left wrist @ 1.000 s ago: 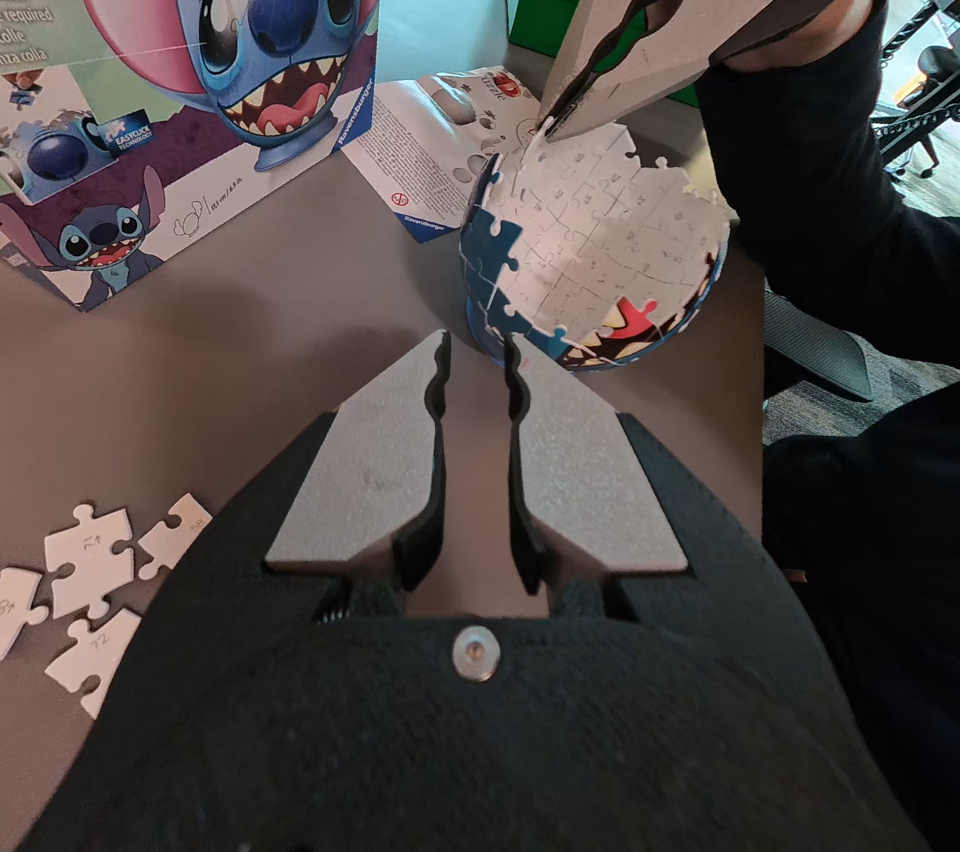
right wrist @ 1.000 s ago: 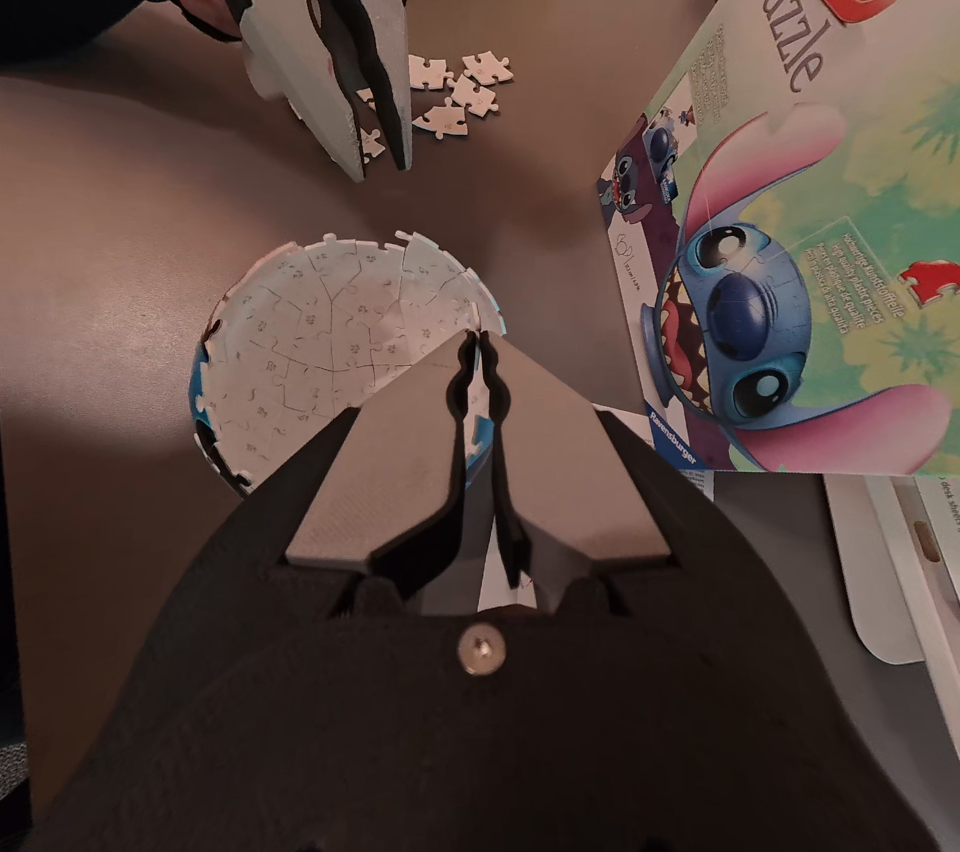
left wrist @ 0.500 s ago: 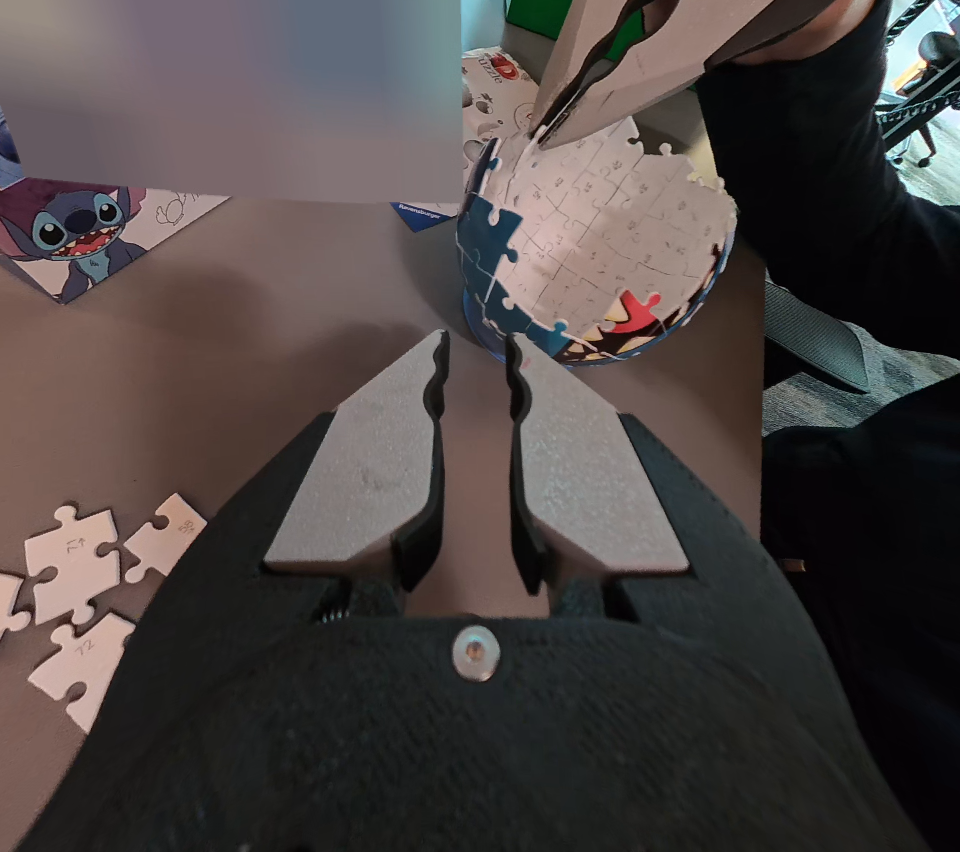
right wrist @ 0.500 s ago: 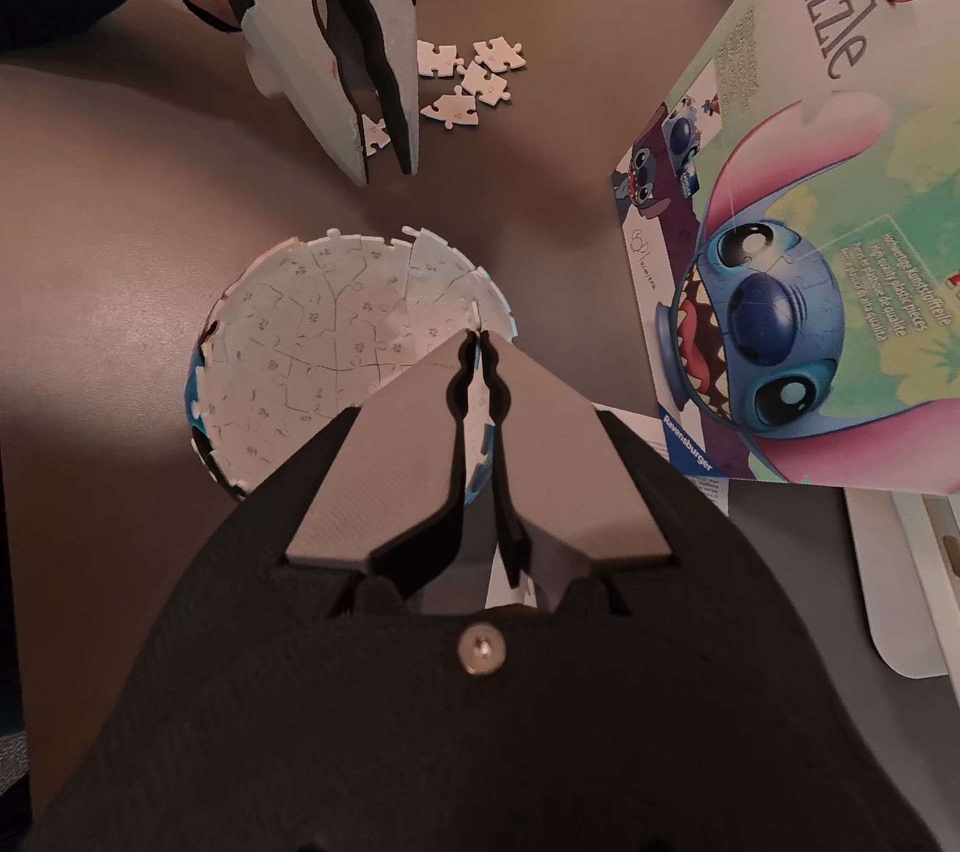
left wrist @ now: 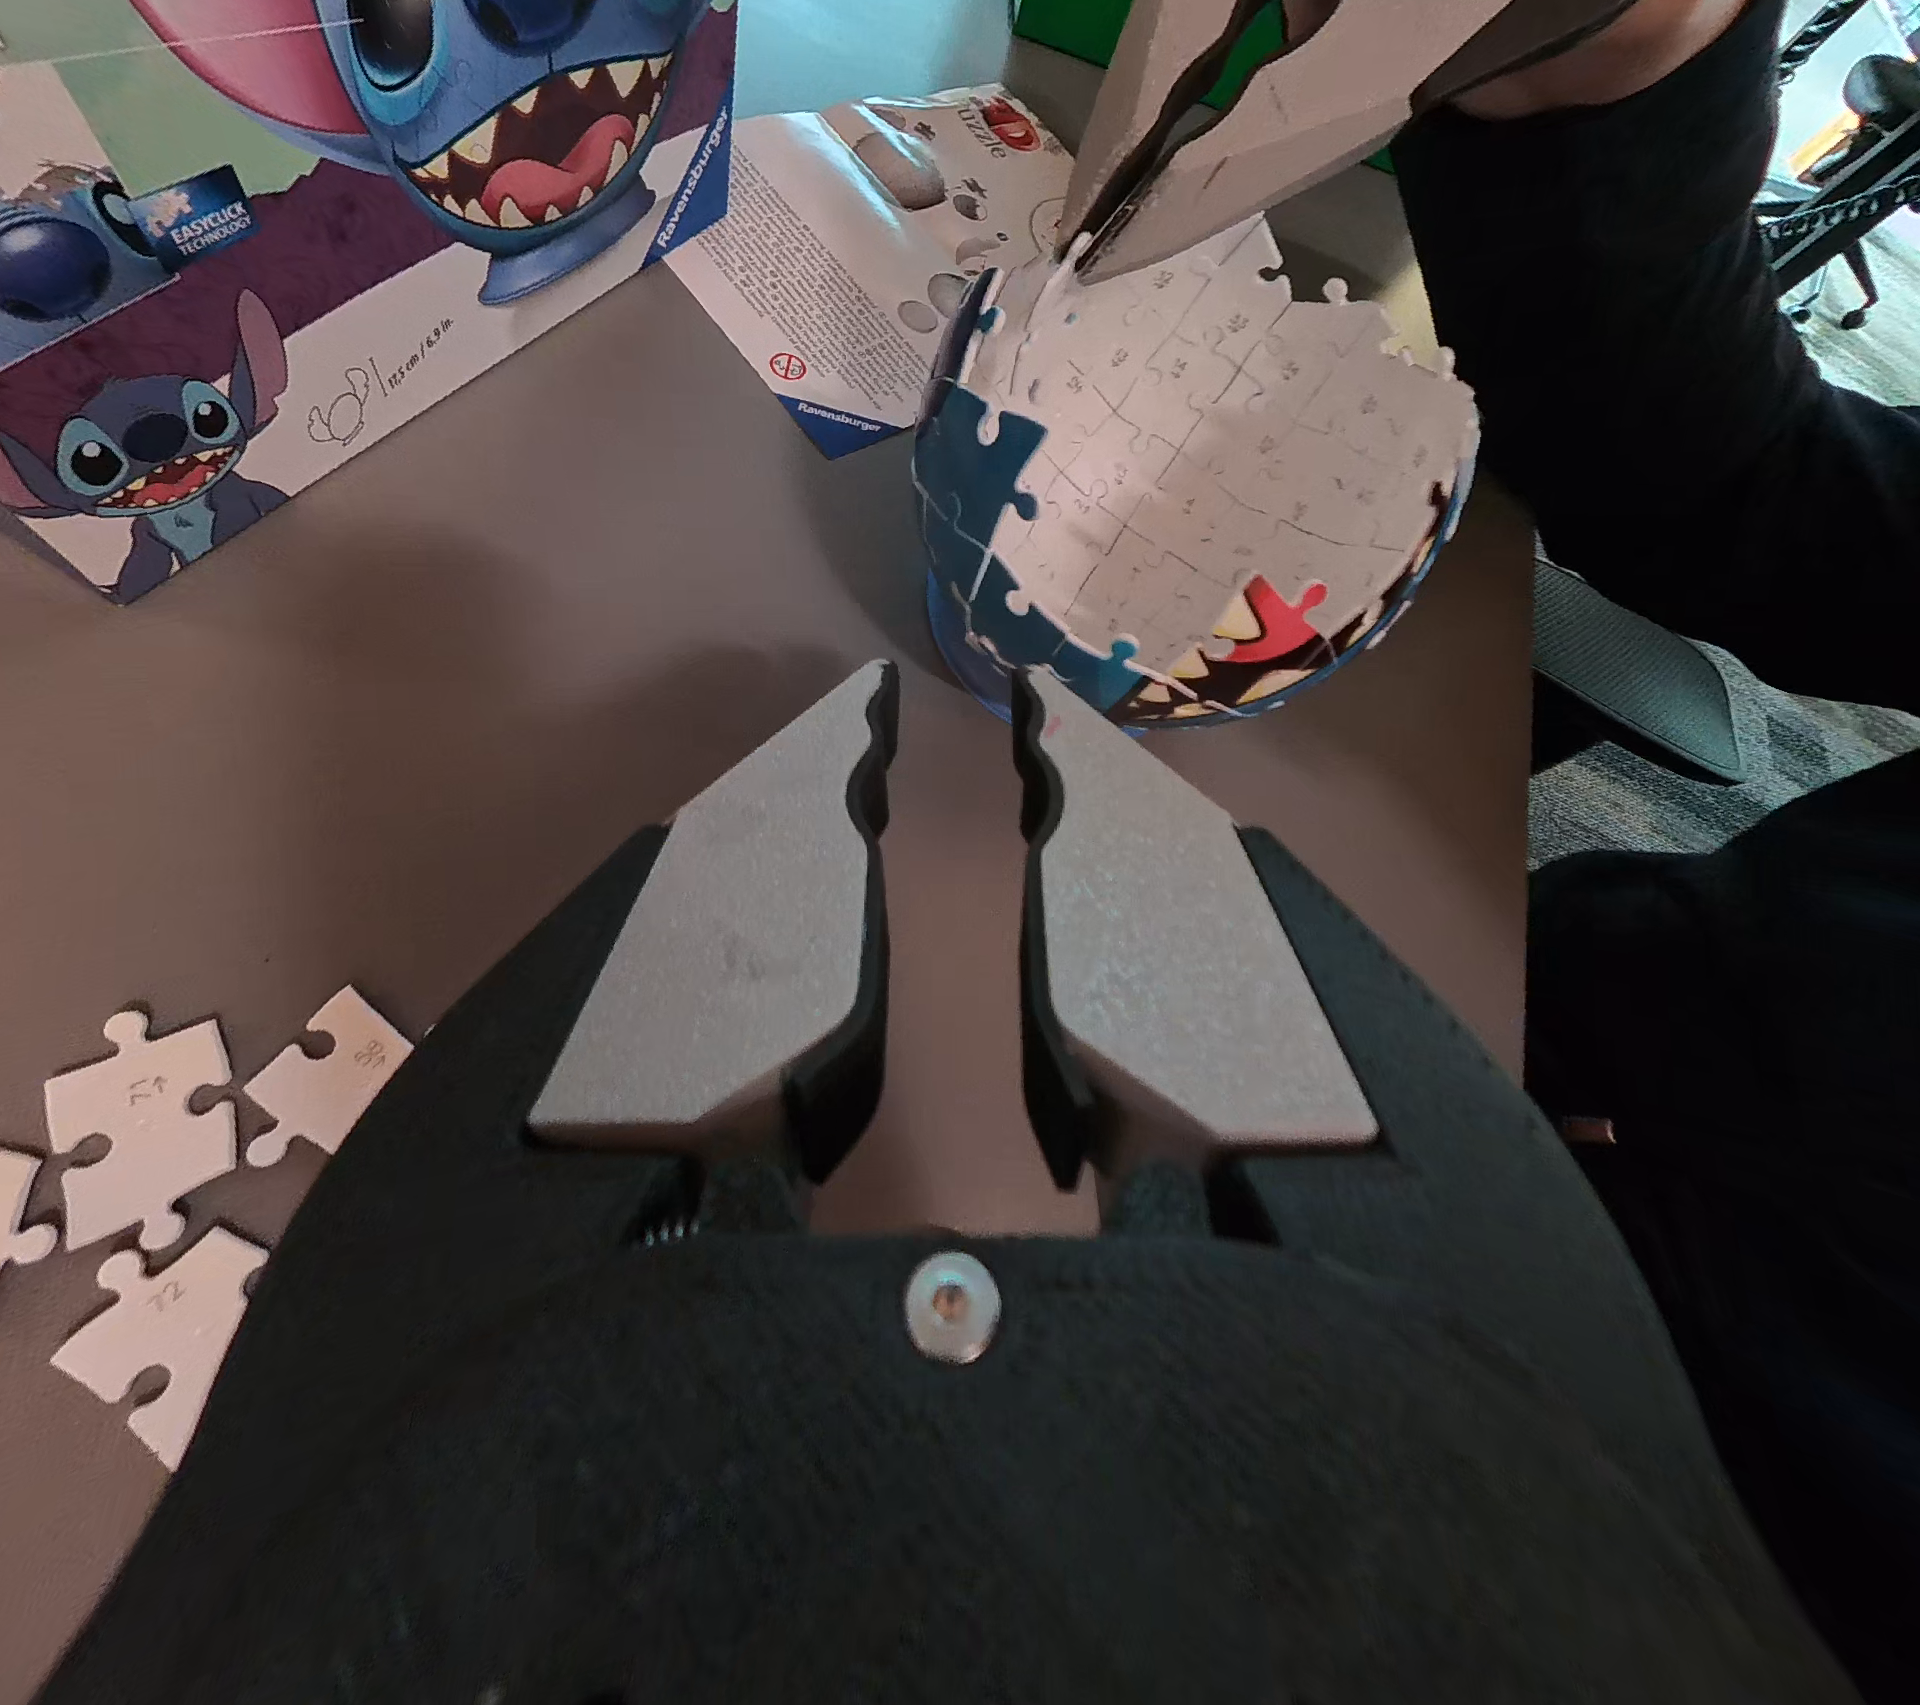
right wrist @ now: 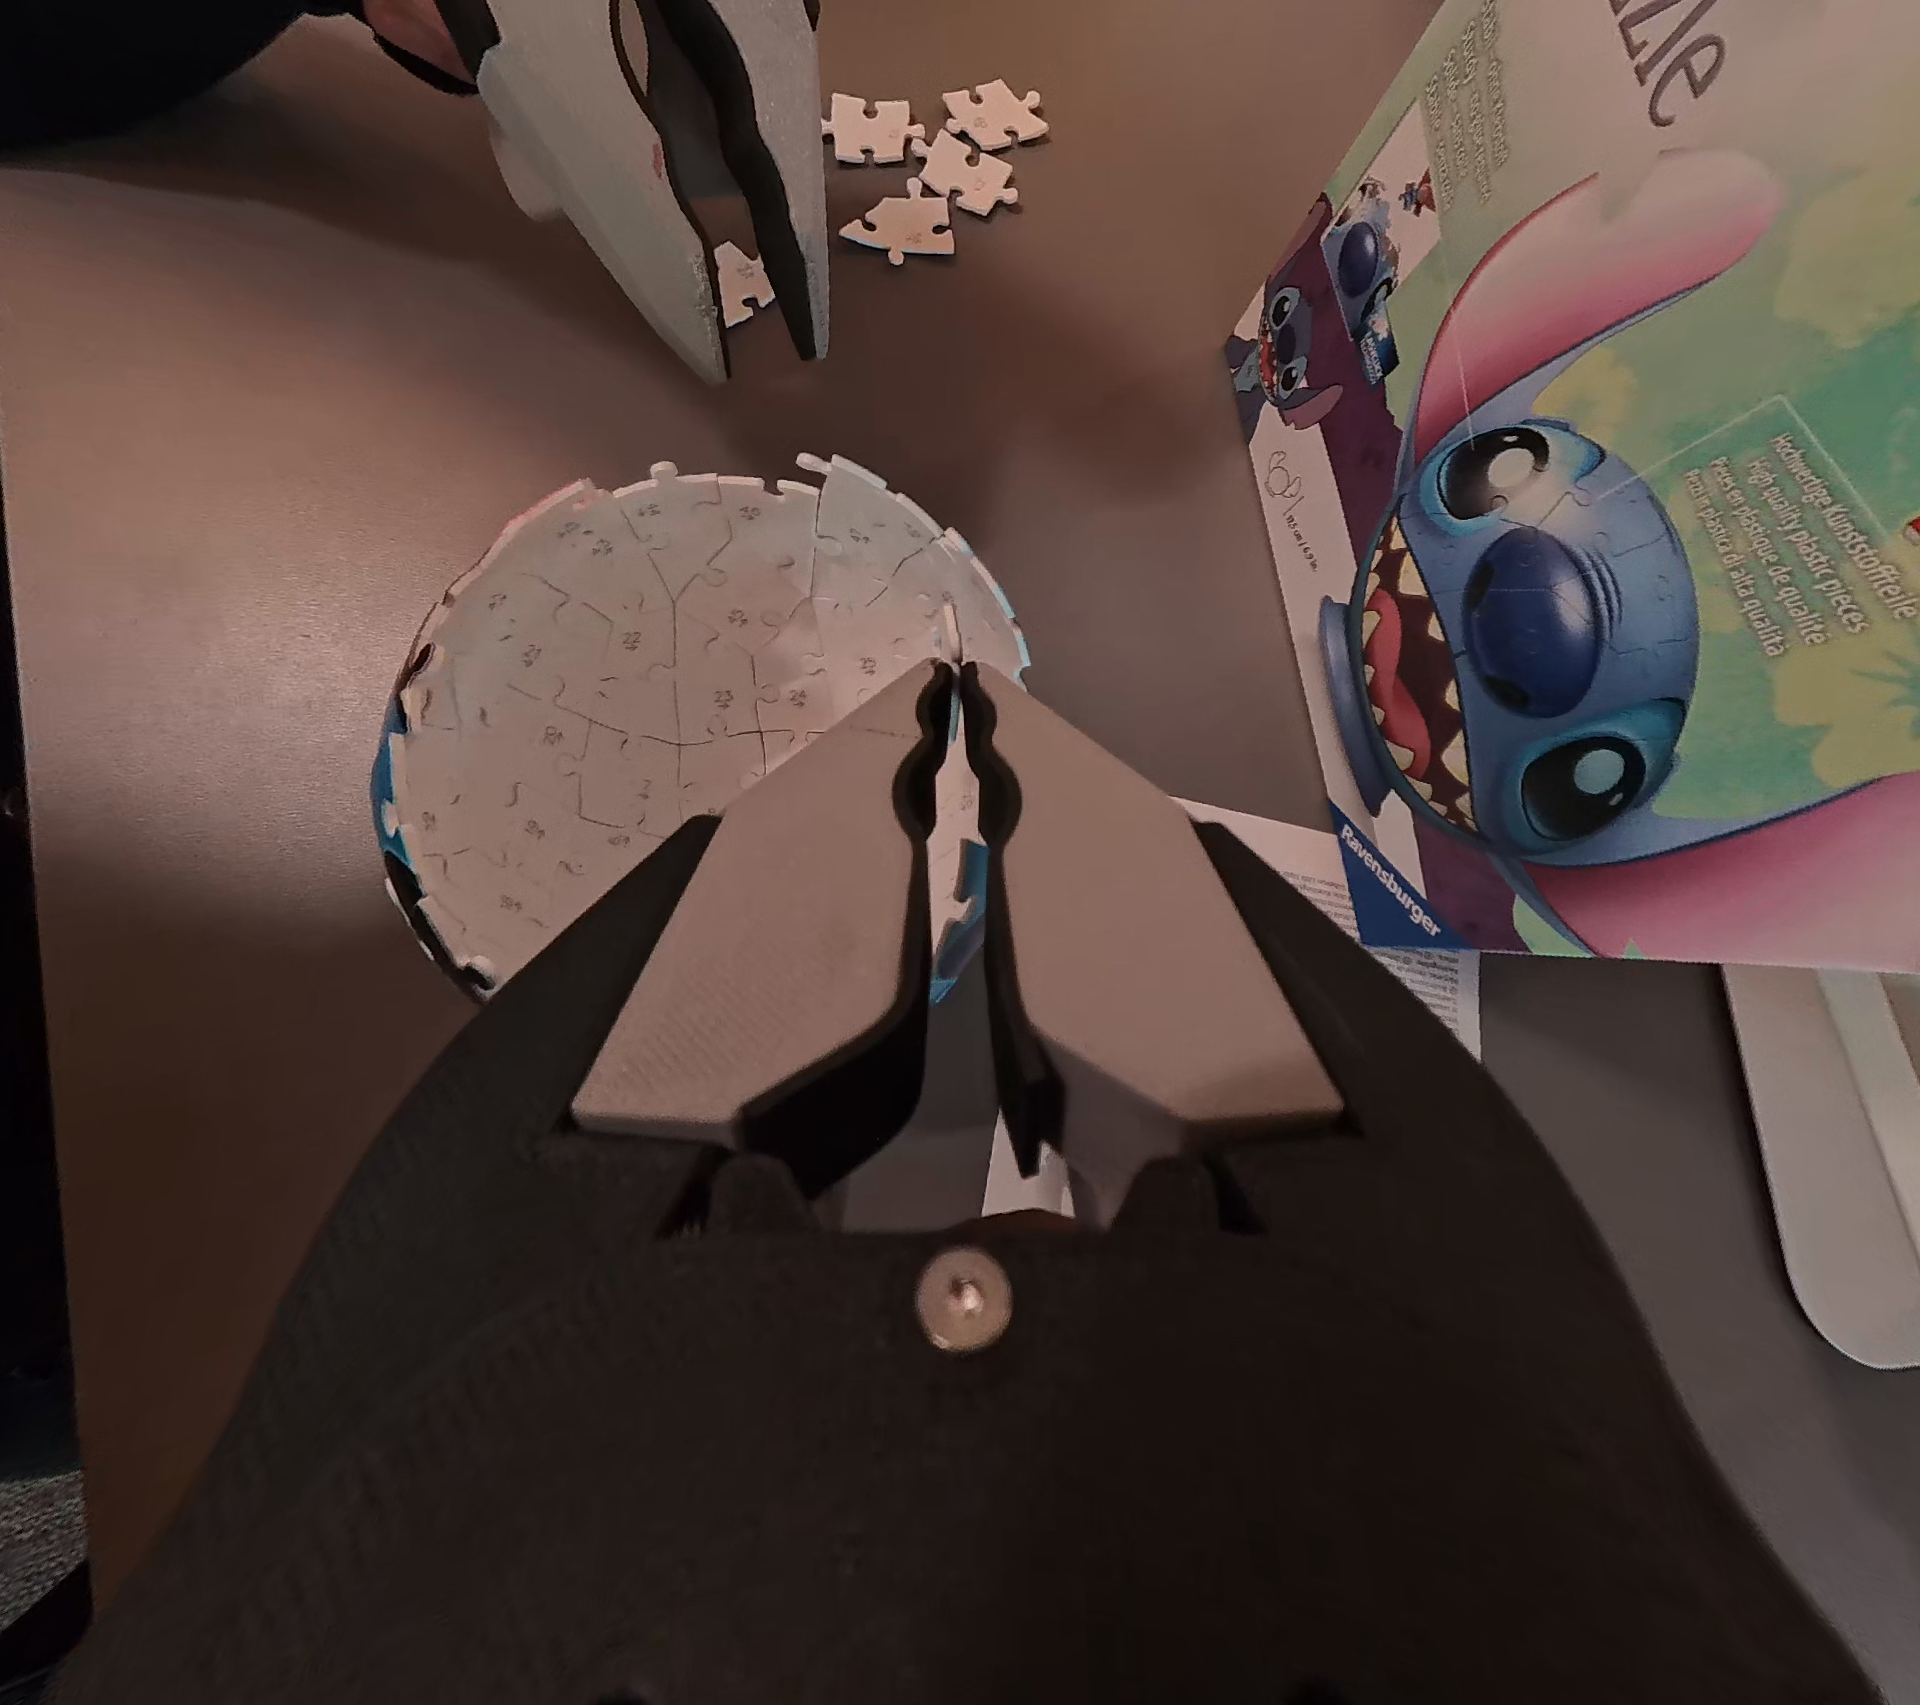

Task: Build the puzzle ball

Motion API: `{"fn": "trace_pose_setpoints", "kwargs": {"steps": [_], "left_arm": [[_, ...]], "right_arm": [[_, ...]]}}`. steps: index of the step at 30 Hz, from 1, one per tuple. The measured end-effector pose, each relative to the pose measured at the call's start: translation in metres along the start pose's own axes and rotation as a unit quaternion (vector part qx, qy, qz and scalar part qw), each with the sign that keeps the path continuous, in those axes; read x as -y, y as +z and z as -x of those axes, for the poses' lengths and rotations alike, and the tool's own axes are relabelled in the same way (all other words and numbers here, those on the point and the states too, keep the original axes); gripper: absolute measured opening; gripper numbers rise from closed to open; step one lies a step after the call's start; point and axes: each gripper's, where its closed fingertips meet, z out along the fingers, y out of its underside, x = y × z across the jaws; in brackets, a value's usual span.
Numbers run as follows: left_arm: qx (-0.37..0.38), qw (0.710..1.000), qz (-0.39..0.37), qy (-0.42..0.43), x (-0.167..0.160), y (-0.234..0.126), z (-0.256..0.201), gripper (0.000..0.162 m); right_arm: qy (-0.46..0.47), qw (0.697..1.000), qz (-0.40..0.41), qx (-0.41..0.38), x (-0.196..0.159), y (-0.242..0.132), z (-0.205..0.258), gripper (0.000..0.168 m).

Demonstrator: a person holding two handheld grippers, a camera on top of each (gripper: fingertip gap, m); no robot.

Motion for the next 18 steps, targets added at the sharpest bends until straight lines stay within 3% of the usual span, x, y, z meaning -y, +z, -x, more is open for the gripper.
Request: {"fn": "trace_pose_setpoints", "kwargs": {"steps": [18], "left_arm": [[-0.001, 1.0, 0.006, 0.006, -0.0017, 0.0011, -0.0028, 0.019]], "right_arm": [[0.005, 1.0, -0.021, 0.003, 0.0061, -0.004, -0.0002, 0.0]]}}
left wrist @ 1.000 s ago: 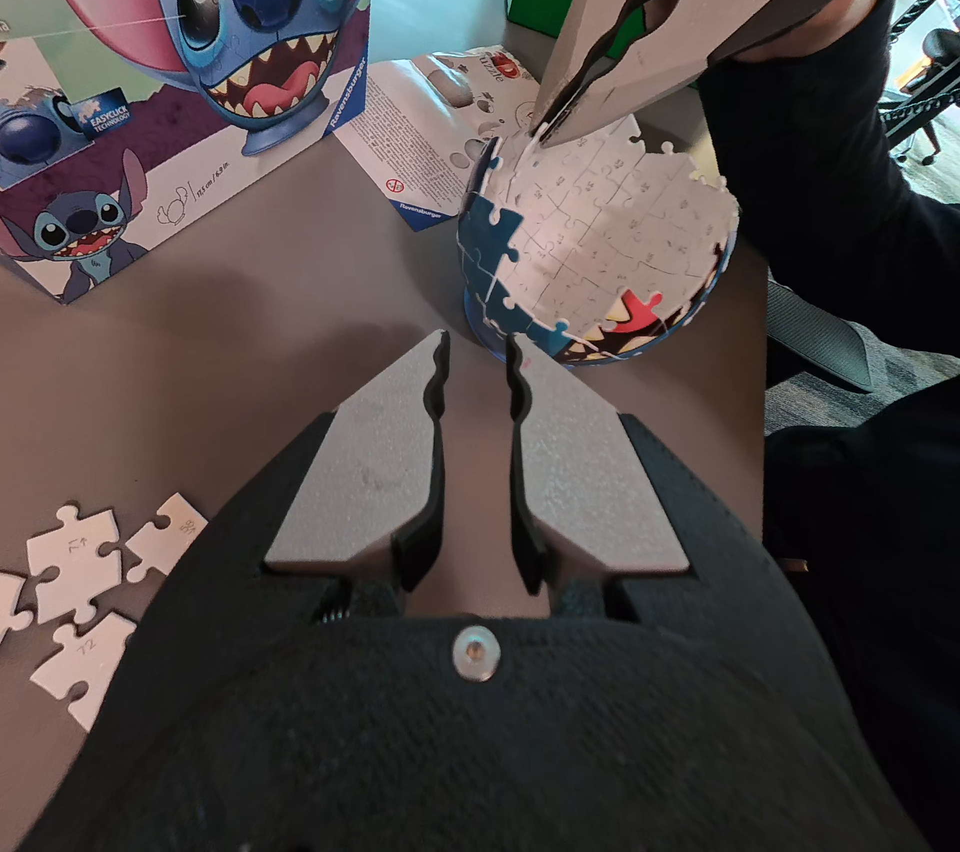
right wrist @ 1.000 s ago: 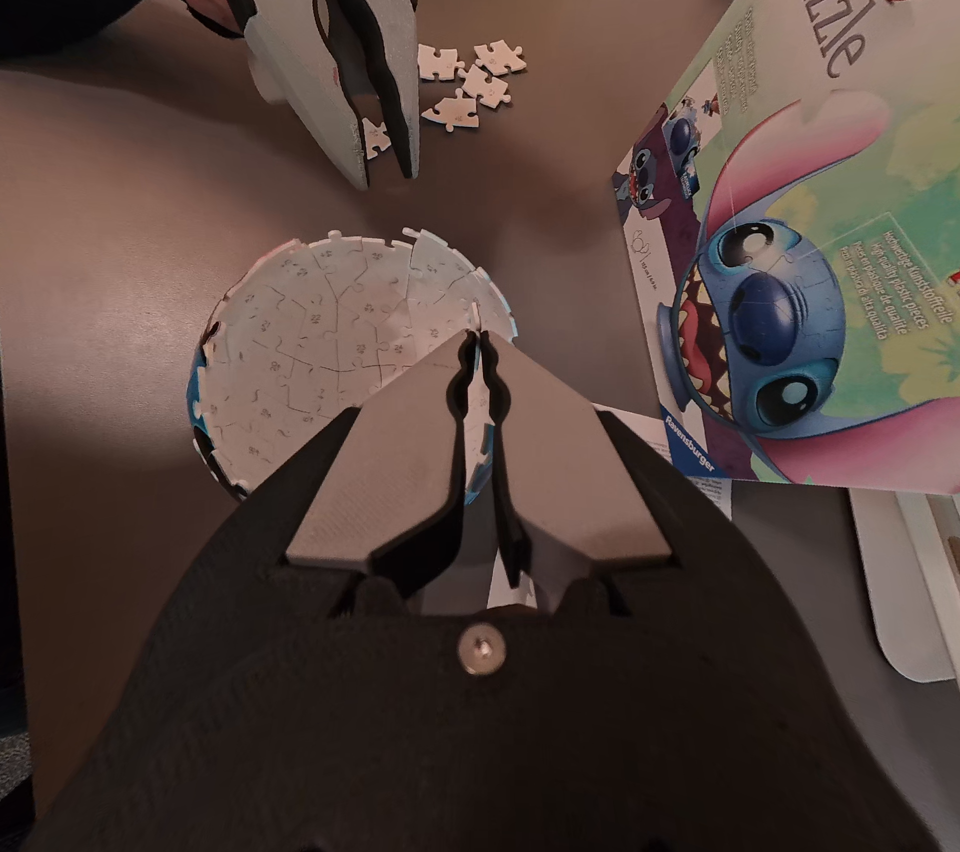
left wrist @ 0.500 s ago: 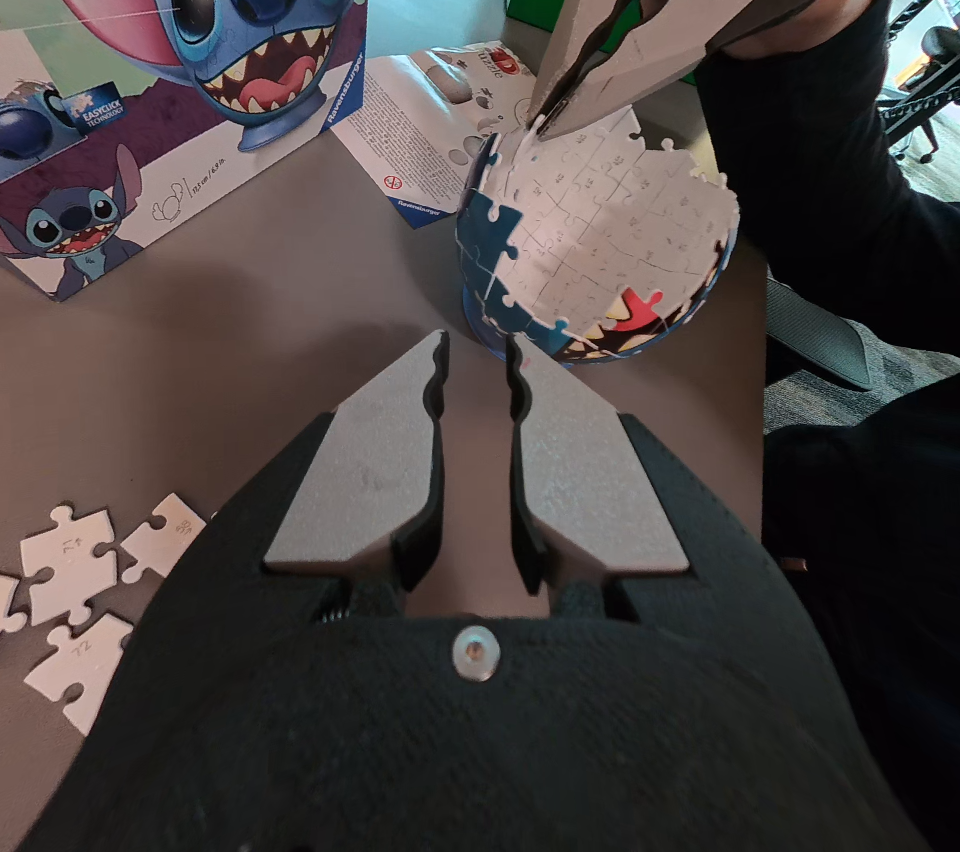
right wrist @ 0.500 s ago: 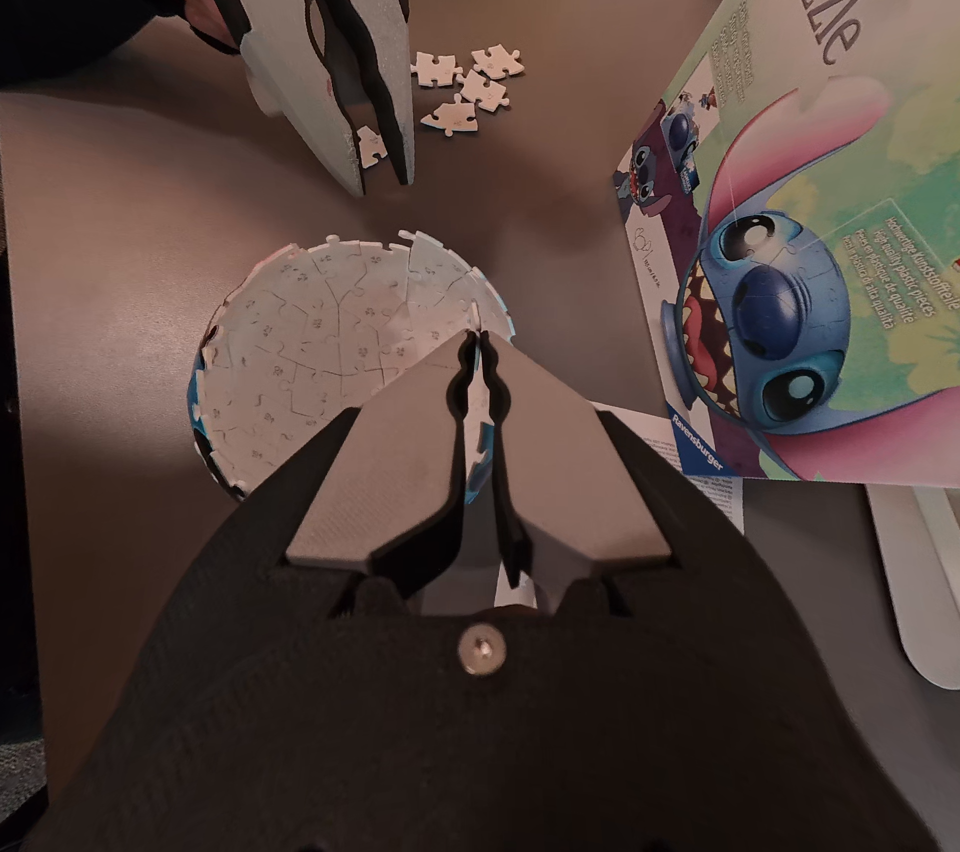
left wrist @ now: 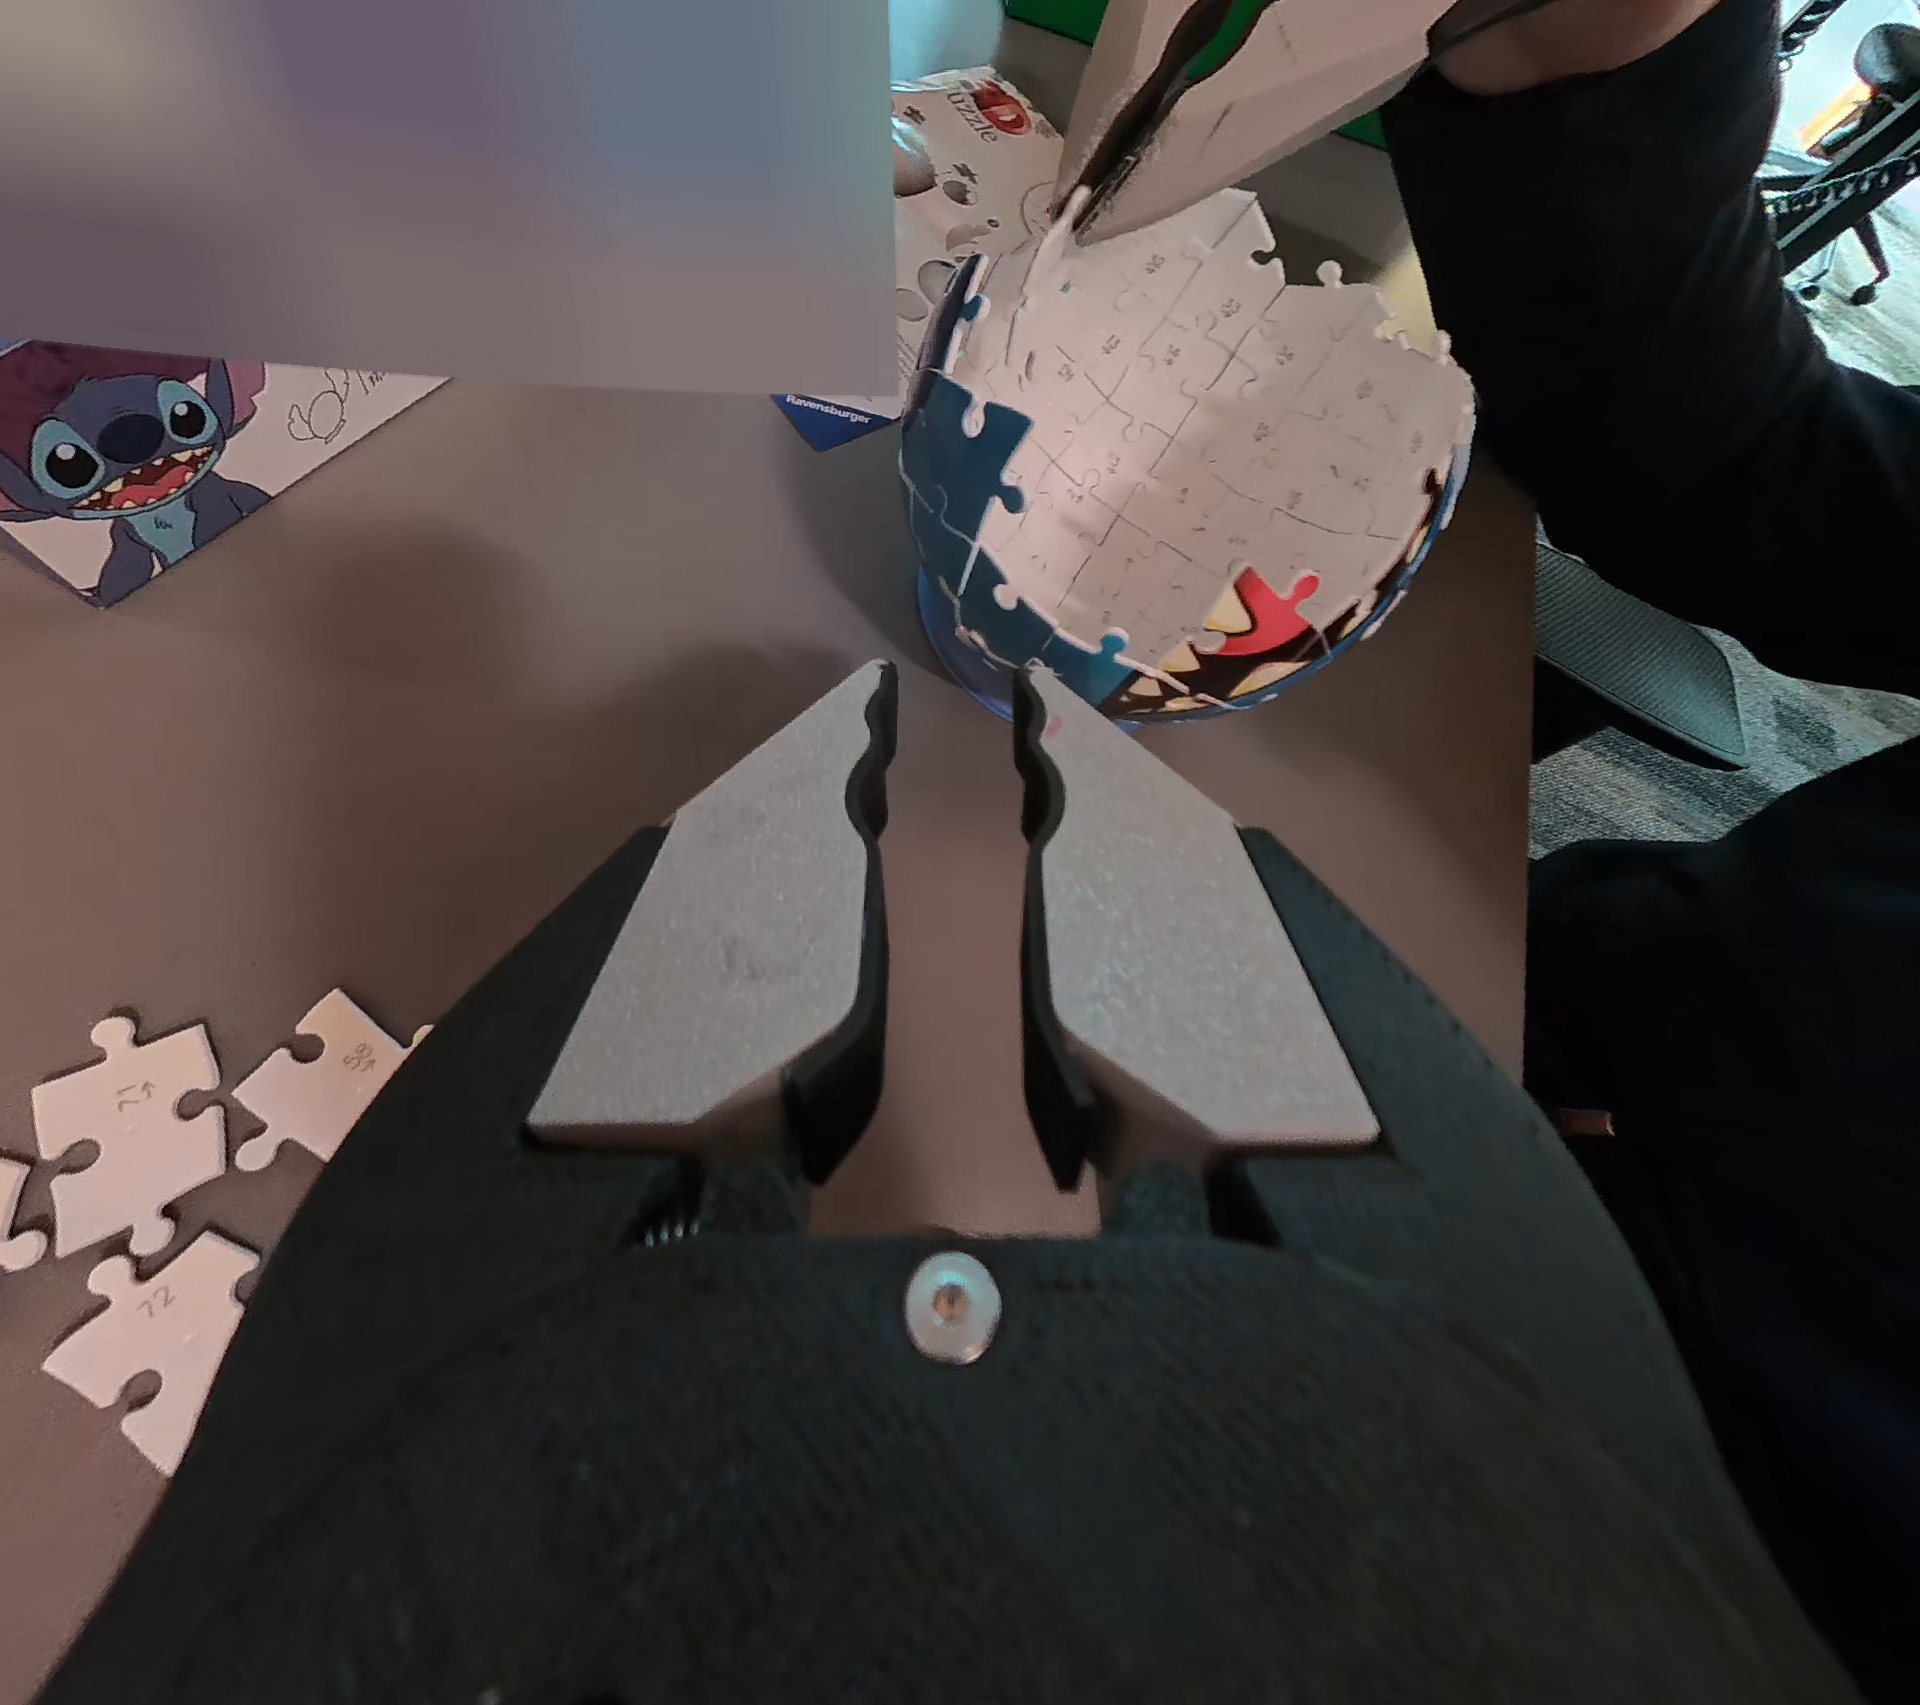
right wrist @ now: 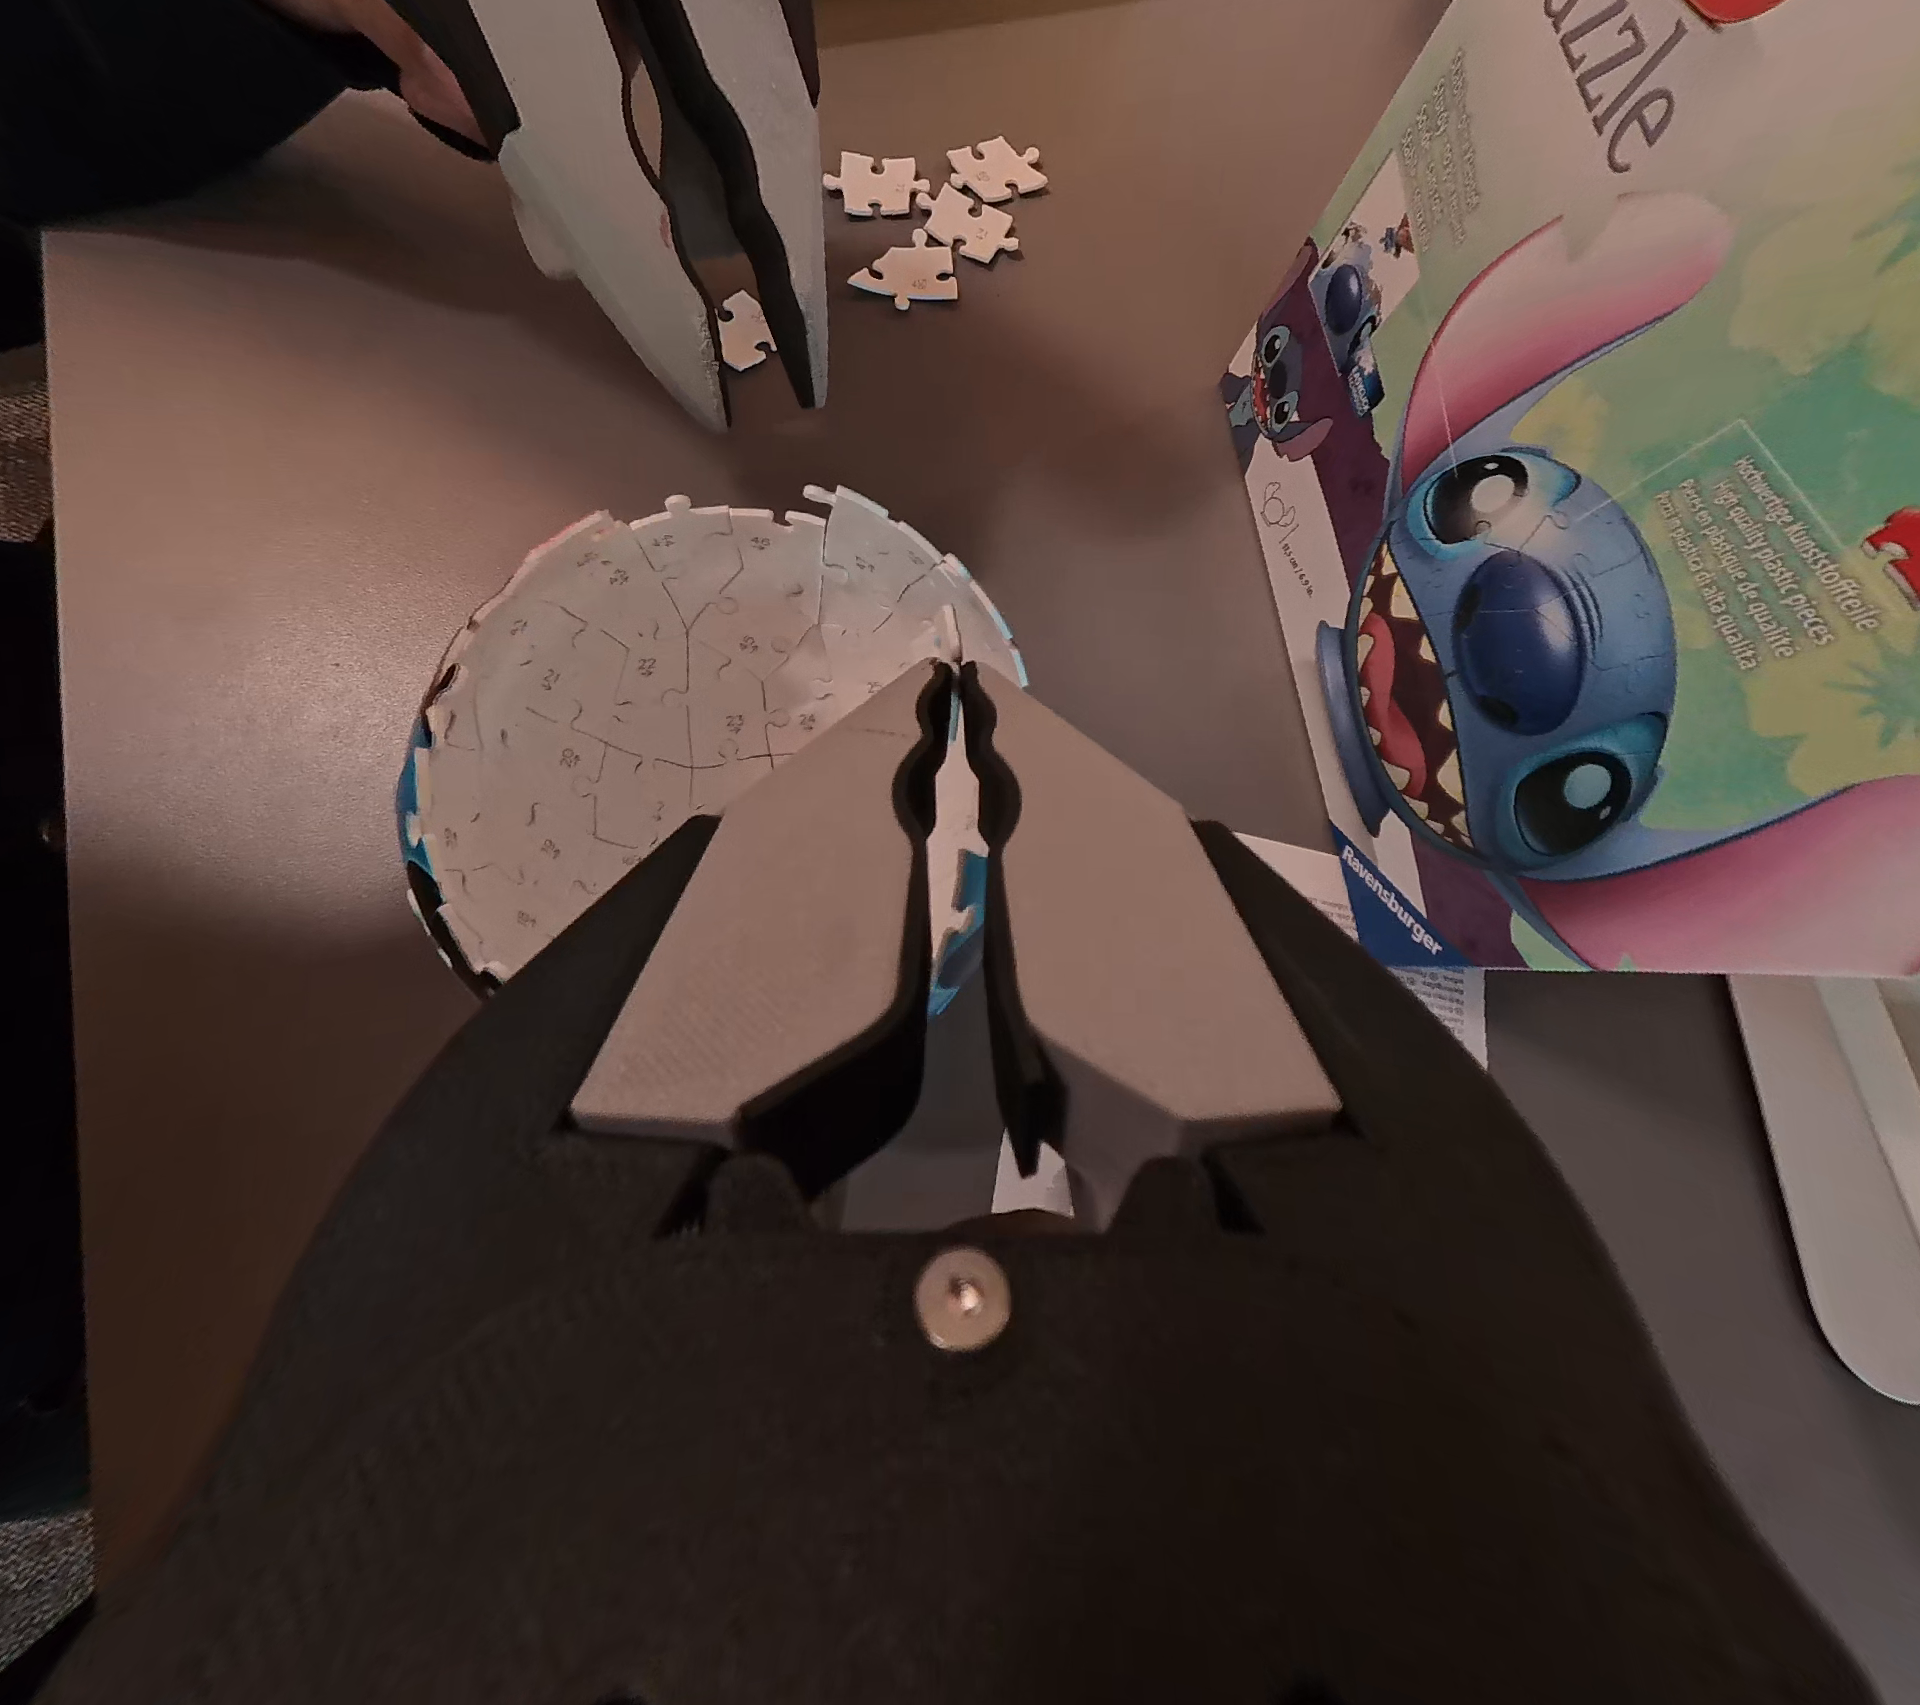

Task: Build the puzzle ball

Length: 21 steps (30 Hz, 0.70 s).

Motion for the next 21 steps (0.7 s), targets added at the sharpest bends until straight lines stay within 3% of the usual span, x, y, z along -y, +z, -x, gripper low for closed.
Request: {"fn": "trace_pose_setpoints", "kwargs": {"steps": [21], "left_arm": [[0.001, 1.0, 0.0, 0.001, -0.0002, 0.0001, -0.0003, 0.02]], "right_arm": [[0.025, 0.999, -0.026, 0.039, 0.0056, -0.0029, 0.0064, 0.0]]}}
